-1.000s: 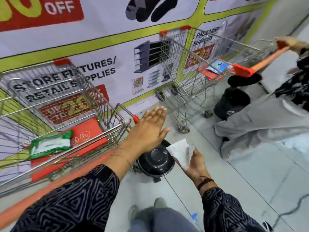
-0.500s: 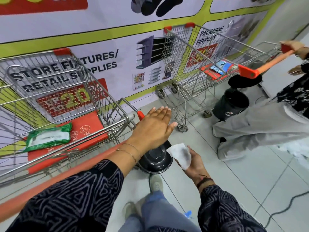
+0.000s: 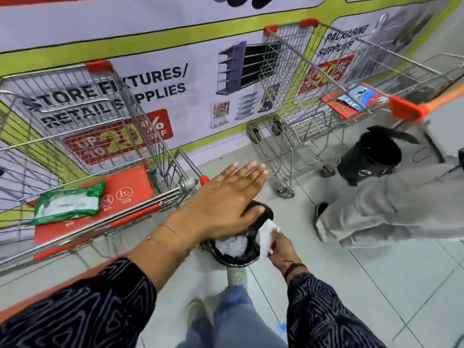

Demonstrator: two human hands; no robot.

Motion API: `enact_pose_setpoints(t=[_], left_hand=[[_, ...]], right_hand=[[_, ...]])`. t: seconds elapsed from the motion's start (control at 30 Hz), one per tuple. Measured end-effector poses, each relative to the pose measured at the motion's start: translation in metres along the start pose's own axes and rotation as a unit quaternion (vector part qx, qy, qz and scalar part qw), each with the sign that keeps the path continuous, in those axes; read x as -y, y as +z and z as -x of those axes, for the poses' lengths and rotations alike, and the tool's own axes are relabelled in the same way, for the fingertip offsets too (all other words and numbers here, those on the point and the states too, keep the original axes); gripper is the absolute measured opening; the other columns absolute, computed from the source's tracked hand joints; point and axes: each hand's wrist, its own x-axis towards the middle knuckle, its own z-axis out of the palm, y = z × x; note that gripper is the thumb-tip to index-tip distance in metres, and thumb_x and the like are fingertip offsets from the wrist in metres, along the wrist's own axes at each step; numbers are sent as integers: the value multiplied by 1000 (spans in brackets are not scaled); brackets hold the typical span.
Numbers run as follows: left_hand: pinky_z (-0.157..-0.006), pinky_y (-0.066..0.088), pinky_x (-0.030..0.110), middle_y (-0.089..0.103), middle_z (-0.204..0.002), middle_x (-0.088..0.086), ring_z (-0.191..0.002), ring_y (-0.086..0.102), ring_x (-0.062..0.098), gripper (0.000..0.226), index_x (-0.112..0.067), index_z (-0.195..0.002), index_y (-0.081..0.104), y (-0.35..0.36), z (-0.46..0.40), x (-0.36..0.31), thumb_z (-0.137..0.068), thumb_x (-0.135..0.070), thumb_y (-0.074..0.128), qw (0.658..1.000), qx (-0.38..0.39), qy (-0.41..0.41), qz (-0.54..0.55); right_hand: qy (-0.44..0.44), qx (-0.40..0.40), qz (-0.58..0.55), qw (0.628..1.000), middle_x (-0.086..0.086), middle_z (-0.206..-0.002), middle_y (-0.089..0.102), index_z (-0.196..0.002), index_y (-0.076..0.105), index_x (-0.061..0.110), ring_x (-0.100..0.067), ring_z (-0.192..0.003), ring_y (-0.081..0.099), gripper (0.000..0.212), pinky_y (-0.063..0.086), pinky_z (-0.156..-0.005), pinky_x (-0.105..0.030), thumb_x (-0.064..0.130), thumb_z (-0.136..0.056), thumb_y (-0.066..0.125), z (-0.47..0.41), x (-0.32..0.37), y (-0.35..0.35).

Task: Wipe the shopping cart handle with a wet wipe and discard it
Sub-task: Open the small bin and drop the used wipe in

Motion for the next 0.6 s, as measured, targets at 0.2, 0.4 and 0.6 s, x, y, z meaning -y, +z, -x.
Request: enact_pose_setpoints(t=[0.2,0.4,0.6], left_hand=[[-97,-28,8,-9,-147,-7,-132,-17,2,59,-20,-141,-6,-1,2,0,-88,-41,11,999,-9,-22,41],[-97,-28,7,-14,-144,-14,-127,-28,-7,57,-25,-140,-10,0,2,0,-89,-43,8,998,-7,-29,55],[-99,-26,6,-9,-143,-15,-127,-24,-8,56,-27,-136,-12,0,4,0,-85,-44,4,997,-19,-32,67]], right_hand=[[-195,-44,534,822,-33,-103,65,-95,64,-7,-31,-94,62,23,43,-72,-32,11,-94,50,-32,-11,-5],[-213,-43,686,694,-14,-112,65,-101,62,11,-31,-101,61,18,48,-77,-33,7,-87,51,-55,-18,5],[-206,-6,696,688,-23,-113,62,-103,58,4,-35,-100,61,21,51,-80,-39,3,-89,42,-85,-27,16]])
